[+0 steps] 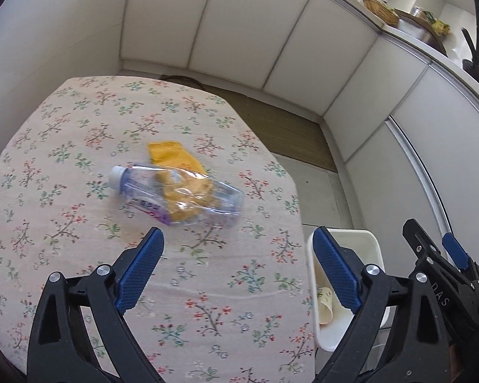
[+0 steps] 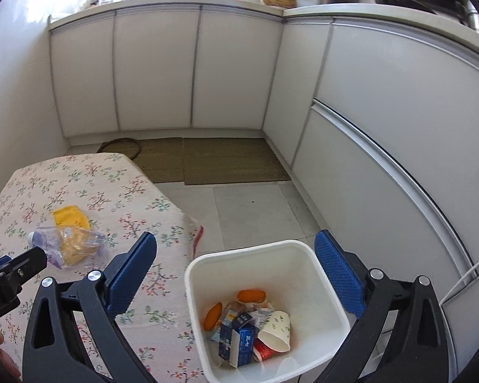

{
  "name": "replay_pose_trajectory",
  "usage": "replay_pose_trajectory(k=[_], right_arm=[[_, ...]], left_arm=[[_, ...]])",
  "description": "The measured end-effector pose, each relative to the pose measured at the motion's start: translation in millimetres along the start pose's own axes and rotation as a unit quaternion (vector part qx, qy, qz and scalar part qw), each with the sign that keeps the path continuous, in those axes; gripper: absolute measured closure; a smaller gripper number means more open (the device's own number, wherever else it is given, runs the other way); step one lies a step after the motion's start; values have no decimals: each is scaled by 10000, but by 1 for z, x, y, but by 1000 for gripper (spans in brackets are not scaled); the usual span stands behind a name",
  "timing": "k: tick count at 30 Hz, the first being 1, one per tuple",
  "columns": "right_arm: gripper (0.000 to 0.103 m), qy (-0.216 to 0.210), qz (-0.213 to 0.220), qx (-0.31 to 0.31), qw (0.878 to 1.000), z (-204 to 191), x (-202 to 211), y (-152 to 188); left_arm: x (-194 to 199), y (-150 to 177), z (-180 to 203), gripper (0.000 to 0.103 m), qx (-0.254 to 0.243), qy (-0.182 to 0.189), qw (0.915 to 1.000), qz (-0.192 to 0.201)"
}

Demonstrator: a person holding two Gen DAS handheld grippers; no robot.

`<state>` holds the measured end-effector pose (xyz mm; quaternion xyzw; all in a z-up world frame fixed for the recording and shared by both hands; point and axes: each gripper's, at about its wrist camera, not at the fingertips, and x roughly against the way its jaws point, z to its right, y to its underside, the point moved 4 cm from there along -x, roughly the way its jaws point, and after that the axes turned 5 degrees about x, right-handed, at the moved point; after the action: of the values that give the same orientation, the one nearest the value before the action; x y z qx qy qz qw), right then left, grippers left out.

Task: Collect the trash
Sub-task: 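Move both grippers back over the table toward the bottle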

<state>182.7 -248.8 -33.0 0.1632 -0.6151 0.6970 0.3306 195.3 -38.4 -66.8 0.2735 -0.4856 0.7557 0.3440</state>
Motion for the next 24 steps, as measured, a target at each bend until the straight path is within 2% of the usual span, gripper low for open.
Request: replay_pose_trajectory(k=[7,12,17,21,24], right_arm=[[7,-463,-174,1185,9917,-96,-19,-8],[7,-899,-292,2066,9739,-163,-36,-1],[7,-1319,-614,3367,9303,-229,-56,26],[7,-1158,-407,4405,8893,-266,-73,36],[7,-1222,-379,4903,8621,-285,-84,43]], left_arm=[[25,-18,-76,13,666,-325,9972,96],[43,-24,-116,13,1022,-443,9937,146],[54,-26,-144,13,1312,-418,9904,136],[58,-26,-159,13,1484,-376,9882,99],[59,-26,-167,13,1607,-342,9864,79]])
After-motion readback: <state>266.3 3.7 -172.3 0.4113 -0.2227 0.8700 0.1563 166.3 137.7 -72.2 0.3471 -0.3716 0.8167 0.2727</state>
